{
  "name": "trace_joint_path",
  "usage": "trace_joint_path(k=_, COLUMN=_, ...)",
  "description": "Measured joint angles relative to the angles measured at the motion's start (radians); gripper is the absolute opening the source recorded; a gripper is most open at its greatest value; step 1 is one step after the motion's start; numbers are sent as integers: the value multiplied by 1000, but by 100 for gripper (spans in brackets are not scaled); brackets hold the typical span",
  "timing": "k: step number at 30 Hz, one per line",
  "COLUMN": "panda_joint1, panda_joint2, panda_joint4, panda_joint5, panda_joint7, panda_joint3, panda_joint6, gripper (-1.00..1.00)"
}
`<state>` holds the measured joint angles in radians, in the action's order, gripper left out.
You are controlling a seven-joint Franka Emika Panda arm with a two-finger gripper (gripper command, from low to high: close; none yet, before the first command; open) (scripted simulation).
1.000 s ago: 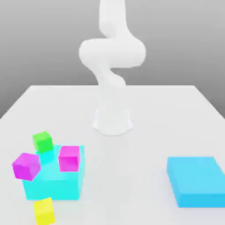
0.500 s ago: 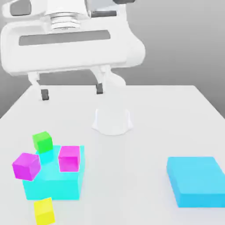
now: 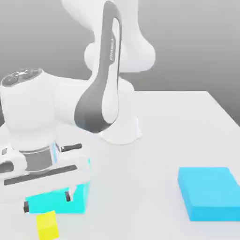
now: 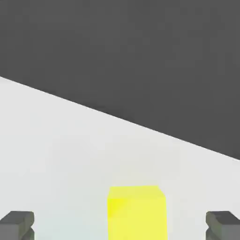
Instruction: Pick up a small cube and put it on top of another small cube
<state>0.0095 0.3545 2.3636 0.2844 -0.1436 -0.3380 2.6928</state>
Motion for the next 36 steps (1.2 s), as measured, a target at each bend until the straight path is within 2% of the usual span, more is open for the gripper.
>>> trace_joint_path(k=3, panda_joint1=-54, panda_joint2=110, panda_joint4=-24, panda_joint5=56, panda_joint7=-50, panda_joint3=63, panda_joint6=79, gripper=0)
trace_joint_path(k=4, panda_joint1=-70, panda_joint2=139, panda_joint4=-31, panda_joint5=72, panda_joint7=-63, panda_joint3=82, panda_joint6=100, gripper=-100)
trace_joint_path(k=12, panda_joint1=-60, panda_joint2=117, panda_joint4=-25, panda_joint5=57, panda_joint7=-52, panda_joint3=68, panda_joint6=83, gripper=-100)
trace_joint_path(k=20, panda_joint1=-6, panda_joint2=-152, panda_joint4=41, panda_joint5=-114, panda_joint7=74, panda_joint3=-61, panda_joint6=-109, gripper=-100)
trace_joint_path(k=29, panda_joint1=-101, panda_joint2=-442, panda_joint4=121, panda_joint5=-330, panda_joint7=229, panda_joint3=-113, panda_joint6=-290, gripper=-100)
trace_joint_path(k=31, panda_joint1=-108, panda_joint2=-444, panda_joint4=137, panda_joint5=-334, panda_joint7=231, panda_joint3=-114, panda_joint6=-276, gripper=-100)
trace_joint_path(k=34, panda_joint1=-98, panda_joint2=-370, panda_joint4=161, panda_joint5=-284, panda_joint7=194, panda_joint3=-120, panda_joint6=-185, gripper=-100)
trace_joint_path(k=35, panda_joint1=-102, panda_joint2=-341, panda_joint4=168, panda_joint5=-267, panda_joint7=181, panda_joint3=-115, panda_joint6=-151, gripper=100)
trace_joint_path(k=36, panda_joint1=-99, panda_joint2=-341, panda_joint4=168, panda_joint5=-267, panda_joint7=181, panda_joint3=-115, panda_joint6=-151, gripper=100)
